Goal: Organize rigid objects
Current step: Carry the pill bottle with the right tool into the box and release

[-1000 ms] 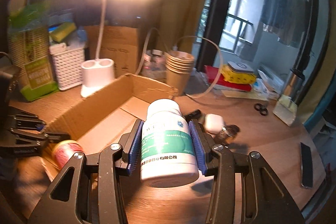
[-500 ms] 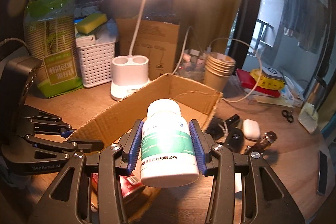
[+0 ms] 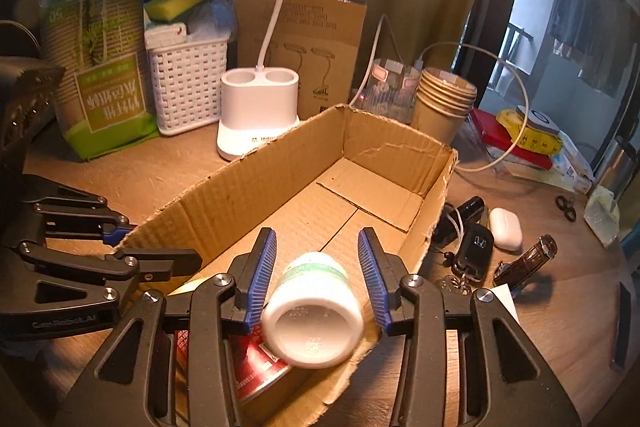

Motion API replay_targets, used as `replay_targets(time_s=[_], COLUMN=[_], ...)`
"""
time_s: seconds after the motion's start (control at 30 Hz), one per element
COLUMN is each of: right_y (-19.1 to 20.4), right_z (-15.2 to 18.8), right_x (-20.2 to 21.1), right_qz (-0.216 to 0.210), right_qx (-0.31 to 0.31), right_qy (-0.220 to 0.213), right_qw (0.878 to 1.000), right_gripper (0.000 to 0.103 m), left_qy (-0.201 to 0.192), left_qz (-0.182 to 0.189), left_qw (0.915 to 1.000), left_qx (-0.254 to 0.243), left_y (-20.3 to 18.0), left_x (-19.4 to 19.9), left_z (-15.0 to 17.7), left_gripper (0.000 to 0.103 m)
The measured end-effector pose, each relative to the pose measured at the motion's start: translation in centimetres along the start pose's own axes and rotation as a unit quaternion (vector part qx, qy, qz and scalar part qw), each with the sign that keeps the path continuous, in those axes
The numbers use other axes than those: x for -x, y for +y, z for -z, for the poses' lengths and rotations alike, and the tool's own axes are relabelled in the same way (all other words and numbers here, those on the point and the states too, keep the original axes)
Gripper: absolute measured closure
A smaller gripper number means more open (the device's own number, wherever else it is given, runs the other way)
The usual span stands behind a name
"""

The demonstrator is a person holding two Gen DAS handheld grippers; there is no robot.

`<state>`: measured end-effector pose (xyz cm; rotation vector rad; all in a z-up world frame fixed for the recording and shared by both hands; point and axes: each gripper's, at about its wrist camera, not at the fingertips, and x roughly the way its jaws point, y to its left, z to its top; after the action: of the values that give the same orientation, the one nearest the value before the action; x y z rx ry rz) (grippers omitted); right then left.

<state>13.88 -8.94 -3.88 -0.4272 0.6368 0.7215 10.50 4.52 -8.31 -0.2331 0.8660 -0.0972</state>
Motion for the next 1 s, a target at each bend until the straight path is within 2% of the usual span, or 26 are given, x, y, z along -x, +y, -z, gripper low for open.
replay_targets(time_s=[0.33,0.5,0.6,0.83,1.0], right_y=[-0.1,-0.9,-1.4,-1.2,-1.5], right_z=[0.2,0.5,0.8,2.4,2.8], right_x=[0.2,2.6,3.7,2.3,2.4], right_qz=[0.002,0.0,0.012,0.033,0.027], right_qx=[-0.001,-0.021,-0.027,-0.014,-0.028], right_qy=[0.0,-0.025,-0.032,0.004,0.0], right_qw=[1.0,0.999,0.999,0.999,0.999], right_gripper=[0.058,0.058,0.058,0.058,0.058], left_qy=[0.0,0.0,0.0,0.0,0.0], left_qz=[0.001,0.0,0.0,0.001,0.001], left_qw=[1.0,1.0,1.0,1.0,1.0], left_qx=[0.0,0.0,0.0,-0.003,-0.003], left_y=[0.0,-0.1,0.0,-0.2,-0.2], left_x=[-0.1,-0.1,-0.1,-0.2,-0.2], left_z=[-0.1,0.0,0.0,0.0,0.0], left_gripper=[0.086,0.086,0.086,0.086,0.086])
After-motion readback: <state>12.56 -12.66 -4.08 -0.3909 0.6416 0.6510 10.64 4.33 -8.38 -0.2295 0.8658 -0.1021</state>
